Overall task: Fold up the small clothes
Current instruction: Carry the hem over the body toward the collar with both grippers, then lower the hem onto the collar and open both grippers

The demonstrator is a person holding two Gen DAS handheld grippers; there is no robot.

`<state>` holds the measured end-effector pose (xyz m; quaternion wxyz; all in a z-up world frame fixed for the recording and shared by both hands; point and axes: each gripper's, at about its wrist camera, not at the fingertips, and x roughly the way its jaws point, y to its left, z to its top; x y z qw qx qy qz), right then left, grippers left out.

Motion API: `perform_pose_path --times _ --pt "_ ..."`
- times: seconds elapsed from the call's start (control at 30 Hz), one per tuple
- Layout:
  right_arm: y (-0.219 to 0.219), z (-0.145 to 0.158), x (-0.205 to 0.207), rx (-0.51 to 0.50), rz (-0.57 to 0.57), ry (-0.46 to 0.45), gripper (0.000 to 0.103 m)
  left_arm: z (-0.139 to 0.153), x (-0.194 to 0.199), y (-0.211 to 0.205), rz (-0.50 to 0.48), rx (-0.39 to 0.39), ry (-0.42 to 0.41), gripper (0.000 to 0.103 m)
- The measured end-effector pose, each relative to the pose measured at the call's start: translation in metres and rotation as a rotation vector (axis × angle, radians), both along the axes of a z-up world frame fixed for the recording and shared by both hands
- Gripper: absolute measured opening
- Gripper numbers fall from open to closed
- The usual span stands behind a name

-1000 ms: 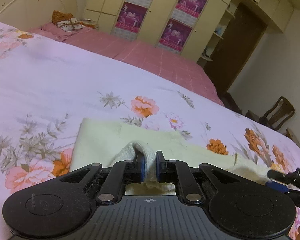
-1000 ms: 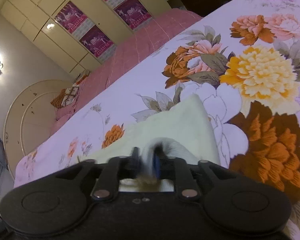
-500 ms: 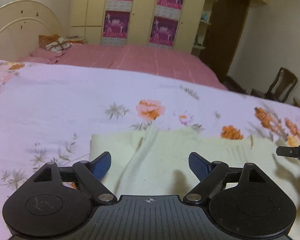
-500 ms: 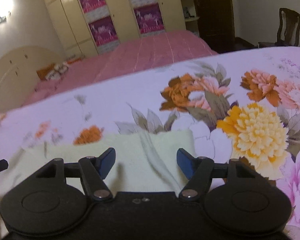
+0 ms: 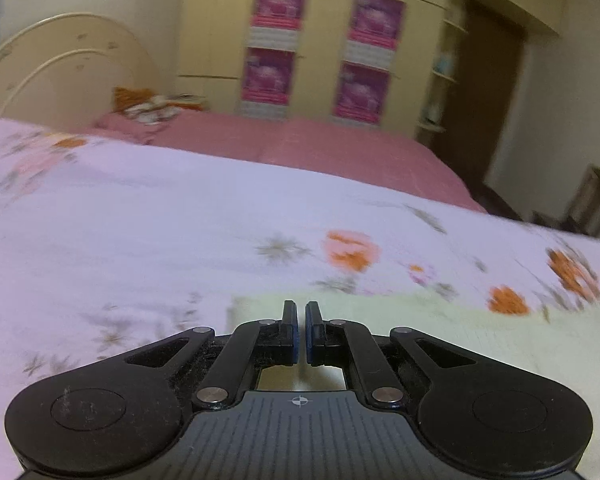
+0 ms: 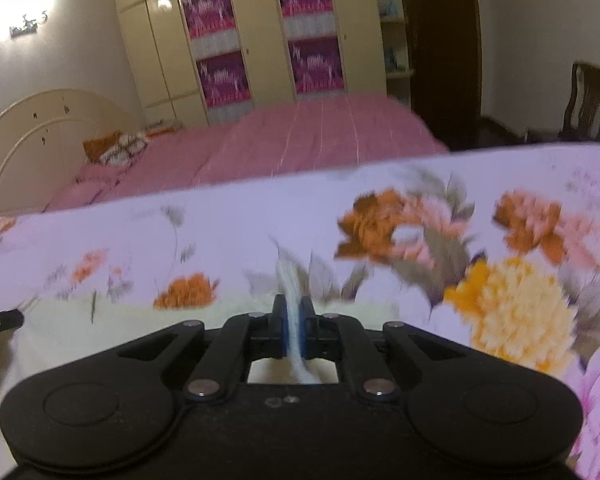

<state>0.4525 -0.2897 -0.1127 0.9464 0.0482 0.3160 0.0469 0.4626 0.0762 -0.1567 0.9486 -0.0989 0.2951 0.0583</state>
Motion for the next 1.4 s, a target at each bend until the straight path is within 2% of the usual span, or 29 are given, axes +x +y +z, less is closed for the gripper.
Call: perform_pose_path --times 0.1,0.17,0.27,0.33,0.37,0.4,0.43,0.47,0.53,0.6,0.67,0.8,0.83,0.87,0.9,0.93,0.97,1.0,1.1,1.27,1.33,1.4 --pt "-0.008 -0.009 0.005 -0.002 -0.063 0.014 0.006 -0.010 0.006 0.007 0.024 -0.026 0.043 0.001" --pt "-0.012 -0.024 0.012 -0.012 -0.082 0.079 0.006 -0.014 0.004 0.003 0.010 0.000 0.056 0.001" --pt "-0.014 -0.032 0.013 -0.010 -0.087 0.116 0.009 -0.010 0.001 -0.002 -0.058 -0.031 0.069 0.001" --pt "-0.018 -0.027 0.013 0.065 -0.054 0.127 0.026 -0.006 0.002 -0.006 -0.126 -0.022 0.092 0.002" --pt "-0.021 -0.025 0.013 0.104 -0.036 0.139 0.045 -0.004 0.003 -0.008 -0.142 -0.016 0.095 0.003" --pt "-0.023 -0.024 0.013 0.123 -0.029 0.143 0.056 -0.003 0.004 -0.009 -0.147 -0.018 0.097 0.007" --pt "-0.023 -0.023 0.013 0.128 -0.019 0.142 0.056 -0.003 0.007 -0.008 -0.145 -0.027 0.102 0.023" --pt "-0.022 -0.023 0.013 0.123 -0.012 0.146 0.056 -0.004 0.009 -0.008 -0.133 -0.036 0.107 0.051" --pt "-0.015 -0.025 0.013 0.103 0.003 0.161 0.056 -0.001 0.006 -0.011 -0.122 -0.048 0.087 0.071" --pt "-0.007 -0.026 0.011 0.065 0.022 0.162 0.056 0.005 -0.001 -0.017 -0.142 -0.020 0.051 0.071" --pt "-0.006 -0.026 0.009 0.052 0.029 0.156 0.056 0.005 0.001 -0.021 -0.166 -0.002 0.057 0.072" --pt "-0.009 -0.025 0.009 0.064 0.024 0.166 0.050 0.000 0.007 -0.023 -0.194 -0.011 0.097 0.071" --pt "-0.007 -0.025 0.009 0.055 0.027 0.166 0.047 -0.003 0.009 -0.024 -0.196 -0.007 0.118 0.053" --pt "-0.005 -0.025 0.008 0.042 0.033 0.164 0.041 -0.006 0.010 -0.024 -0.197 -0.003 0.133 0.030" --pt "-0.003 -0.025 0.008 0.025 0.038 0.163 0.036 -0.007 0.010 -0.023 -0.188 0.000 0.129 0.027" --pt "-0.002 -0.025 0.008 0.012 0.042 0.161 0.034 -0.006 0.009 -0.022 -0.184 -0.003 0.120 0.012" --pt "-0.002 -0.026 0.007 0.011 0.042 0.155 0.027 -0.006 0.008 -0.023 -0.187 0.002 0.116 0.003" --pt "-0.003 -0.025 0.006 0.012 0.041 0.149 0.018 -0.004 0.006 -0.024 -0.191 0.012 0.107 0.003" --pt "-0.002 -0.022 0.002 -0.004 0.042 0.116 0.005 0.002 0.000 -0.029 -0.193 0.060 0.053 0.003" --pt "-0.001 -0.001 -0.010 -0.062 0.025 -0.019 0.005 0.015 -0.002 -0.020 -0.130 0.049 -0.036 0.003" --pt "-0.002 0.004 -0.007 -0.069 0.015 -0.037 0.005 0.008 0.005 -0.017 -0.105 0.049 -0.013 0.003" --pt "-0.004 -0.008 0.003 -0.098 -0.007 0.011 0.005 -0.009 0.013 -0.018 -0.112 0.076 0.061 0.003"
